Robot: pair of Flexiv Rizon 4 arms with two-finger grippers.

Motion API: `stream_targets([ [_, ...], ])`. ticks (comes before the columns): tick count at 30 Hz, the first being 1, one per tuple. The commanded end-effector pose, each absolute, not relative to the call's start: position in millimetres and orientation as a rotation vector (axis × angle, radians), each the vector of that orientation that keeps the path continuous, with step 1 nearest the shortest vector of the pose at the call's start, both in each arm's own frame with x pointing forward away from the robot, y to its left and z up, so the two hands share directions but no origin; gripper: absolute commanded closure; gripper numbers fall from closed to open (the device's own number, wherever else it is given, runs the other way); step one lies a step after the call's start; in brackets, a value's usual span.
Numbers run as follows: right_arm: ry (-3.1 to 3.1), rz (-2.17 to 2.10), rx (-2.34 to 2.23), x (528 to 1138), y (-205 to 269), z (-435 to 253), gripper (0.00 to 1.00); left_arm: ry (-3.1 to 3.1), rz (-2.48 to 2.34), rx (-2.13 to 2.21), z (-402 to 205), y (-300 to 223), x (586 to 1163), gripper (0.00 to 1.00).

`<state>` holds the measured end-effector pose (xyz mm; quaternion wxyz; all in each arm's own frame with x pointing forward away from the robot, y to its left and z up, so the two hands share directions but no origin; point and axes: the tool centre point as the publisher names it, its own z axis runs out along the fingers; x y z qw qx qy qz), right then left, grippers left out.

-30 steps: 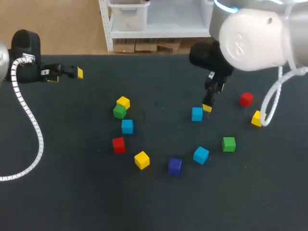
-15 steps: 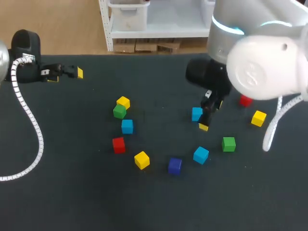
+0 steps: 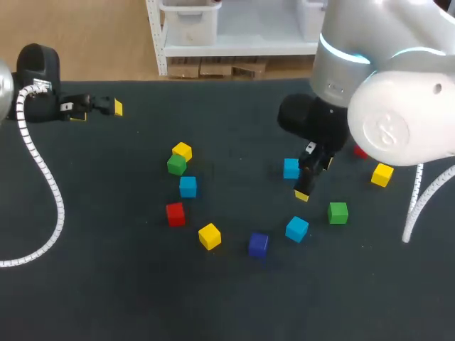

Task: Place the blue cubes, place green cubes on the blue cubes, place the yellow cubes on the green cubes, then place the red cubes on the yellow cubes, and place purple cube on the red cubes.

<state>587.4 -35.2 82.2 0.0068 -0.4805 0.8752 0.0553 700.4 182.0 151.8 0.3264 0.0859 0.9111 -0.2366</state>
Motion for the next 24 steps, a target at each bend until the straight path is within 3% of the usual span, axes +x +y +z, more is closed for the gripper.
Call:
stream_targets([
  [1,2.734,0.169,-1.497,586,-36,82,0.00,2.377,-0.633,0.230,150,184,700,0.00],
  [24,2.875,0.103,-1.430,563,-26,60,0.00,2.377,-0.633,0.230,150,184,700,0.00],
])
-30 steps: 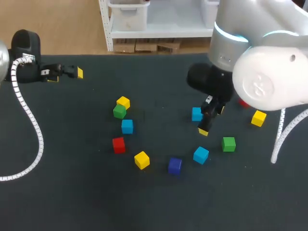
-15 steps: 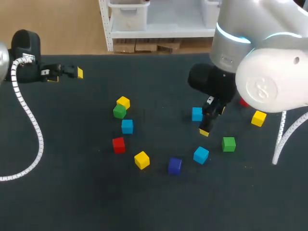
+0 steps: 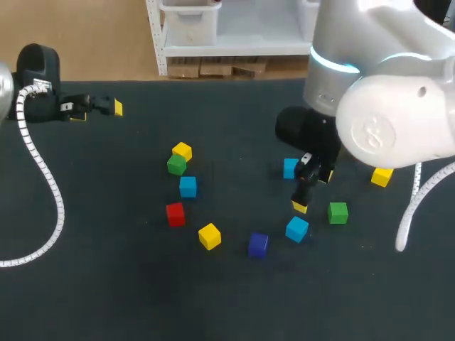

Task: Place the blue cubes, place green cubes on the blue cubes, place the yellow cubes on the green cubes, then place the red cubes on the yellow cubes, and place purple cube on the red cubes.

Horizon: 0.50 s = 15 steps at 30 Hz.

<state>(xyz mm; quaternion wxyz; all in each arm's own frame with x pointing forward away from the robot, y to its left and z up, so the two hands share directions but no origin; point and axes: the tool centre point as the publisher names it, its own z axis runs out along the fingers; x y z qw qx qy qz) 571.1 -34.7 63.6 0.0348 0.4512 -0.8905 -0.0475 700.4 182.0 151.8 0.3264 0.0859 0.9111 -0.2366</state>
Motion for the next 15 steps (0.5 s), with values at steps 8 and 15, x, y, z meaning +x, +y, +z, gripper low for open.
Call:
stream_targets([
  [8,-2.709,-0.026,1.303,540,-13,38,0.00,2.377,-0.633,0.230,150,184,700,0.00],
  [15,-2.726,-0.063,1.278,536,-12,18,0.00,2.377,-0.633,0.230,150,184,700,0.00],
])
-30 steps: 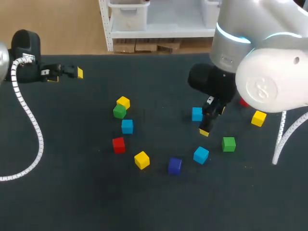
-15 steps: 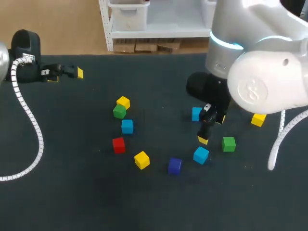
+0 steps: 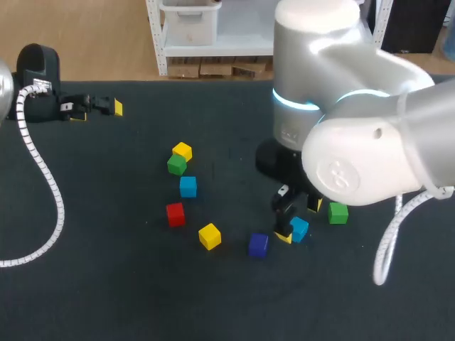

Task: Place the blue cubes, place green cubes on the blue cubes, place the yellow cubes on the green cubes, then place the red cubes on the yellow cubes, and place purple cube on the red cubes.

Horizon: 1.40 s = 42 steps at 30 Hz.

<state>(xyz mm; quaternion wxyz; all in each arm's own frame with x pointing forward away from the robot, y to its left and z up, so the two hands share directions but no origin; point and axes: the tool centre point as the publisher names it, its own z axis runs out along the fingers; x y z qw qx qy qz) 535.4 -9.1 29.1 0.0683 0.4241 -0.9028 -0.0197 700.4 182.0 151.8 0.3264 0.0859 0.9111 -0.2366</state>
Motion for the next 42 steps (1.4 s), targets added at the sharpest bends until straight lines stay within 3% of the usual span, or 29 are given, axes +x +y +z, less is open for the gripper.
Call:
stream_targets([
  [1,-2.725,-0.055,1.276,536,-11,16,0.00,2.377,-0.633,0.230,150,184,700,0.00],
  [15,-2.744,-0.113,1.292,550,-15,-2,0.00,2.377,-0.633,0.230,150,184,700,0.00],
  [20,-2.733,-0.129,1.295,552,-14,-6,0.15,2.377,-0.633,0.230,150,184,700,0.00],
  [21,-2.733,-0.130,1.294,552,-14,-6,0.26,2.377,-0.633,0.230,150,184,700,0.00],
  [24,-2.731,-0.128,1.296,553,-14,-7,0.39,2.377,-0.633,0.230,150,184,700,0.00],
  [25,-2.729,-0.128,1.300,553,-13,-8,0.49,2.377,-0.633,0.230,150,184,700,0.00],
  [33,-2.710,-0.126,1.336,554,-9,-6,0.88,2.377,-0.633,0.230,150,184,700,0.00],
  [42,-2.666,-0.069,1.399,552,-3,2,0.92,2.377,-0.633,0.230,150,184,700,0.00],
])
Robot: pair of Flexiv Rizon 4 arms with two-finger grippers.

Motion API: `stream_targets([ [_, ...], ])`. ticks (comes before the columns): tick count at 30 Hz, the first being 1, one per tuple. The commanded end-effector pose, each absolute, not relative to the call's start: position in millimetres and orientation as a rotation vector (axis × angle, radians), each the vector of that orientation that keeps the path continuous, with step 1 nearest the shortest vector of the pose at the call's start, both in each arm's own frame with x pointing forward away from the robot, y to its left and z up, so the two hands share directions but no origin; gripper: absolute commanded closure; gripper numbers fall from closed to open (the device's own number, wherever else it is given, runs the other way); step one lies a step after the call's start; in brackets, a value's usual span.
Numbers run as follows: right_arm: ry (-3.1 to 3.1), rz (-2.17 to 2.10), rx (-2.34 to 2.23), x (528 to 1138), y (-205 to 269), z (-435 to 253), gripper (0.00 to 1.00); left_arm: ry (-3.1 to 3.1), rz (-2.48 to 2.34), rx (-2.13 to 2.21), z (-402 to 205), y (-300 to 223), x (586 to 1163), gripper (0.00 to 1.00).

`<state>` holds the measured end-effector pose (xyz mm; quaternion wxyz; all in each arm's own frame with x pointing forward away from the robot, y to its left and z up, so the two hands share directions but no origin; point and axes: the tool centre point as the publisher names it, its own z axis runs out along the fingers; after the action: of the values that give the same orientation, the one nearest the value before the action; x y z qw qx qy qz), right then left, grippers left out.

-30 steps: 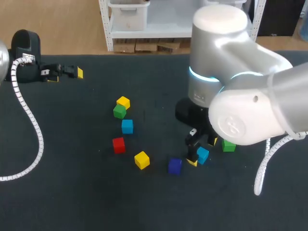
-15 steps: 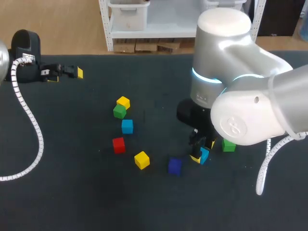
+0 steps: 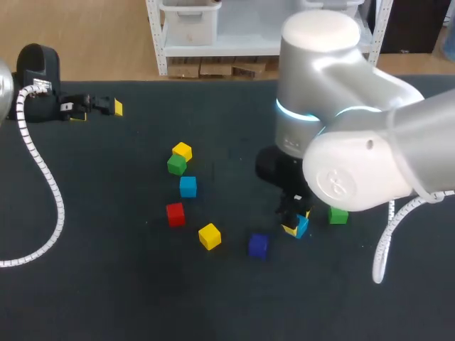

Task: Place the blue cubes, place green cubes on the blue cubes, place the yellow cubes on the green cubes, then place the red cubes on the yellow cubes, and place purple cube on the red cubes.

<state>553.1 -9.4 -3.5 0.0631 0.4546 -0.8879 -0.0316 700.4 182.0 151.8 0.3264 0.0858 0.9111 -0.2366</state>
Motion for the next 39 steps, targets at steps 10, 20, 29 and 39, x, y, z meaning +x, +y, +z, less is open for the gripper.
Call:
stream_targets([
  [10,-2.453,0.027,1.798,555,28,39,0.87,2.377,-0.633,0.230,150,184,700,0.00],
  [20,-2.299,0.048,2.014,580,39,44,0.80,2.377,-0.633,0.230,150,184,700,0.00],
  [29,-2.242,0.018,2.093,616,33,35,0.82,2.377,-0.633,0.230,150,184,700,0.00],
  [39,-2.223,-0.043,2.134,650,29,27,0.86,2.377,-0.633,0.230,150,184,700,0.00],
])
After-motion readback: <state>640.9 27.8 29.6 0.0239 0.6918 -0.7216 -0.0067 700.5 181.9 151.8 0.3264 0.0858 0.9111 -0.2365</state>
